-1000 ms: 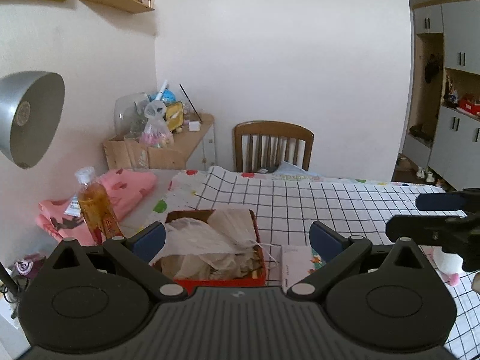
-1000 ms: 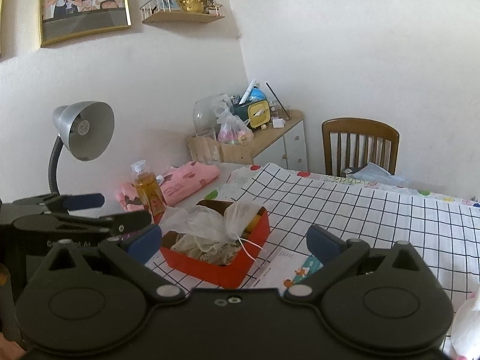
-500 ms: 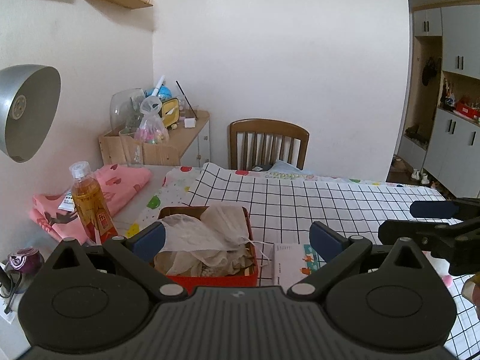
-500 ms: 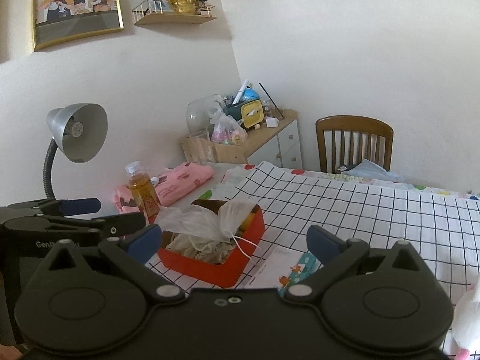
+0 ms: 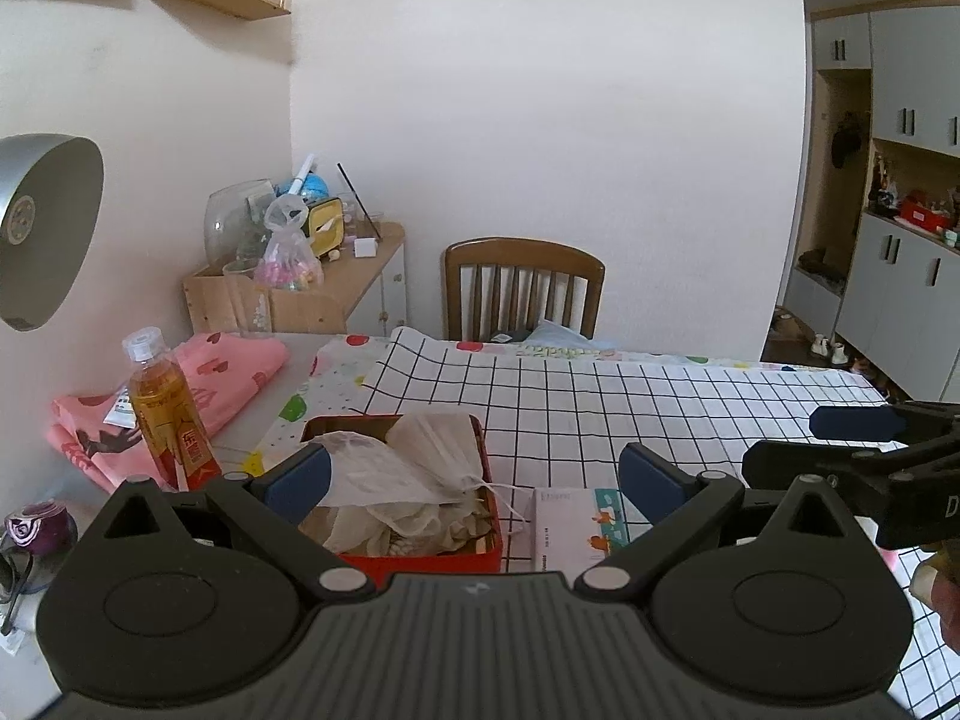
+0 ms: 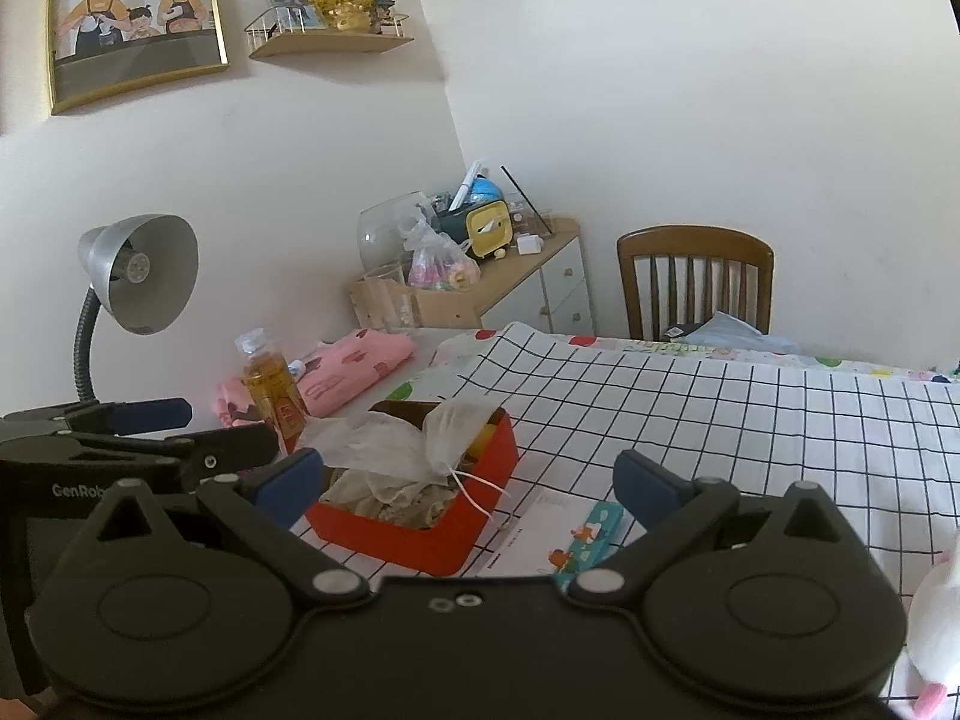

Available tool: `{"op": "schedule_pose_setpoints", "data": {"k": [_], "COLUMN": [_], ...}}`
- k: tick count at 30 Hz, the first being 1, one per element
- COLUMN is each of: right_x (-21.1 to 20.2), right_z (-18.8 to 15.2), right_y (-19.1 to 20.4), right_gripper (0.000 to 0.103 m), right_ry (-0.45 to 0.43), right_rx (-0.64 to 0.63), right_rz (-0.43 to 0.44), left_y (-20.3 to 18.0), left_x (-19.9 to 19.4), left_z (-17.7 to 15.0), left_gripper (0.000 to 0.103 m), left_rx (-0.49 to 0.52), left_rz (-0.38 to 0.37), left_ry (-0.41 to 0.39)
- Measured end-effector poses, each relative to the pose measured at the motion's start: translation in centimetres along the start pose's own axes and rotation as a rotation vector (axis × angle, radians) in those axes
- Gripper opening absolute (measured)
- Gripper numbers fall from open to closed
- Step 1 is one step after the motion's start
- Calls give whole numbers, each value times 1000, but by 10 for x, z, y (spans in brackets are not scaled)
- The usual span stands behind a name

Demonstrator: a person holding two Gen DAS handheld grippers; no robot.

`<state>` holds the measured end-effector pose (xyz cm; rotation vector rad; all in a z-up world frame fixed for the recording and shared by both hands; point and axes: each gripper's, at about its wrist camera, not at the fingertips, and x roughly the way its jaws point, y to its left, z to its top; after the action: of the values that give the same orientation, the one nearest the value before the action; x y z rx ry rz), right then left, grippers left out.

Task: Organize soft objects

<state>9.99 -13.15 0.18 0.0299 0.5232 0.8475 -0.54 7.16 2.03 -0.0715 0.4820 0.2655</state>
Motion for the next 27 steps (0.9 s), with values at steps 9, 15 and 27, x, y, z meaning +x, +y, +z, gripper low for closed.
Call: {"op": "schedule_pose_setpoints", "data": {"k": [9,15,27], "right_x": [-5,-10,-17], "right_z": [-3,-7,-15], "right_y": [-3,-7,-16], "right_gripper": [103,103,103], "right_ry": [0,6,25], "right_rx": [6,19,31], "right_rz": [-19,-30,-48], "left_y": [-8,-16,-27], "left_x": [0,2,3], "left_z": [1,-2,-8], "left_gripper": [103,103,103], "left_rx": [18,30,31], "left_rz": [-19,-37,-54], "left_ry": [-8,-1,12]}}
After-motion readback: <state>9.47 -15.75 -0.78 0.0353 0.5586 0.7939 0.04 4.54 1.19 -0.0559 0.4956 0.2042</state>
